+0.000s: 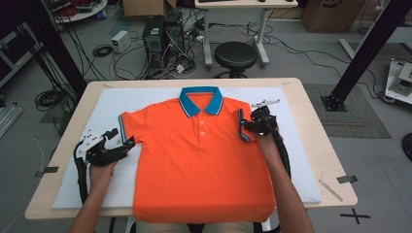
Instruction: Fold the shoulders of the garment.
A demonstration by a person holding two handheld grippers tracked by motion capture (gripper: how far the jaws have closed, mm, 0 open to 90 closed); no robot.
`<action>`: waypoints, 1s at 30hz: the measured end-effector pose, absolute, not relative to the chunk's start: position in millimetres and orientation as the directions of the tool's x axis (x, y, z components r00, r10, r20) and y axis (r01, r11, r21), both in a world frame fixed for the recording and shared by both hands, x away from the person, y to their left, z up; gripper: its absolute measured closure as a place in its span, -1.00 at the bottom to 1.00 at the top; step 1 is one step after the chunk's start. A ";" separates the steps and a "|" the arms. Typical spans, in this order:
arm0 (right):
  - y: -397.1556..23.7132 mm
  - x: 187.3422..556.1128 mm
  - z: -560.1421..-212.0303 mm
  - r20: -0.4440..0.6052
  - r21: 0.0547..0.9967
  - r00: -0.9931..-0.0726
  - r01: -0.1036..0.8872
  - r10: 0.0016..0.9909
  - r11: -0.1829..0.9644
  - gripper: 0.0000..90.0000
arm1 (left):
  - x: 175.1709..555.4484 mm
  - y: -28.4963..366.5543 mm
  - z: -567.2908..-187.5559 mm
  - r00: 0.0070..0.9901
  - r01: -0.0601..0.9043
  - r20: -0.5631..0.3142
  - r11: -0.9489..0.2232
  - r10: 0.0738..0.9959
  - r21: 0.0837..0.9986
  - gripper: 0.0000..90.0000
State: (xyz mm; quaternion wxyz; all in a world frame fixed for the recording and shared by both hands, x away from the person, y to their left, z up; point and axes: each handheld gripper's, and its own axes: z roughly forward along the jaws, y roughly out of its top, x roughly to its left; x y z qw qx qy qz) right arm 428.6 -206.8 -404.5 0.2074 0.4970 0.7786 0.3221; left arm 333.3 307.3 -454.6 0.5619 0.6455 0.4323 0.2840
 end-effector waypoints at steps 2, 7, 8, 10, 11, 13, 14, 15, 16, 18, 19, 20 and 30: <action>-206.5 432.3 -408.2 0.026 0.692 -0.418 0.663 0.908 0.286 0.06 | 333.4 307.3 -454.5 0.465 0.241 -0.120 0.005 0.877 0.970 -0.58; -187.8 436.1 -423.1 0.037 0.642 -0.485 0.682 0.873 0.352 0.00 | 333.5 307.4 -454.5 0.464 0.243 -0.123 0.007 0.877 0.970 -0.58; -178.7 436.5 -428.9 0.024 0.619 -0.507 0.685 0.862 0.385 0.00 | 333.5 307.4 -454.5 0.465 0.243 -0.123 0.007 0.877 0.970 -0.58; -175.1 437.0 -431.5 0.006 0.607 -0.514 0.683 0.858 0.405 0.01 | 333.4 307.2 -454.6 0.465 0.242 -0.123 0.008 0.877 0.970 -0.58; -172.1 437.3 -433.8 -0.011 0.597 -0.521 0.682 0.854 0.423 0.08 | 333.4 307.2 -454.6 0.466 0.241 -0.123 0.008 0.876 0.970 -0.58; -168.1 437.6 -436.7 -0.061 0.585 -0.524 0.671 0.850 0.456 0.35 | 333.4 307.2 -454.6 0.466 0.241 -0.123 0.008 0.876 0.970 -0.58; -168.4 438.4 -436.1 -0.079 0.590 -0.524 0.661 0.848 0.463 0.56 | 333.4 307.4 -454.6 0.466 0.241 -0.122 0.007 0.876 0.970 -0.58; -168.4 438.4 -436.1 -0.079 0.590 -0.524 0.661 0.848 0.463 0.56 | 333.4 307.2 -454.6 0.466 0.241 -0.123 0.008 0.876 0.970 -0.58; -168.7 438.9 -434.8 -0.102 0.593 -0.524 0.651 0.846 0.474 0.86 | 333.4 307.2 -454.6 0.465 0.242 -0.123 0.008 0.876 0.970 -0.58; -169.4 439.0 -433.4 -0.099 0.600 -0.518 0.650 0.850 0.466 0.91 | 333.5 307.2 -454.6 0.465 0.242 -0.123 0.008 0.876 0.970 -0.58; -170.8 439.6 -431.5 -0.090 0.609 -0.512 0.650 0.854 0.455 0.92 | 333.5 307.2 -454.6 0.466 0.242 -0.123 0.008 0.876 0.970 -0.58; -172.2 440.0 -429.2 -0.074 0.623 -0.504 0.651 0.861 0.435 0.92 | 333.5 307.2 -454.6 0.466 0.242 -0.123 0.008 0.876 0.970 -0.58; -179.1 443.6 -417.9 0.100 0.746 -0.445 0.626 0.890 0.229 0.43 | 333.3 307.4 -454.6 0.467 0.241 -0.122 0.007 0.876 0.970 -0.58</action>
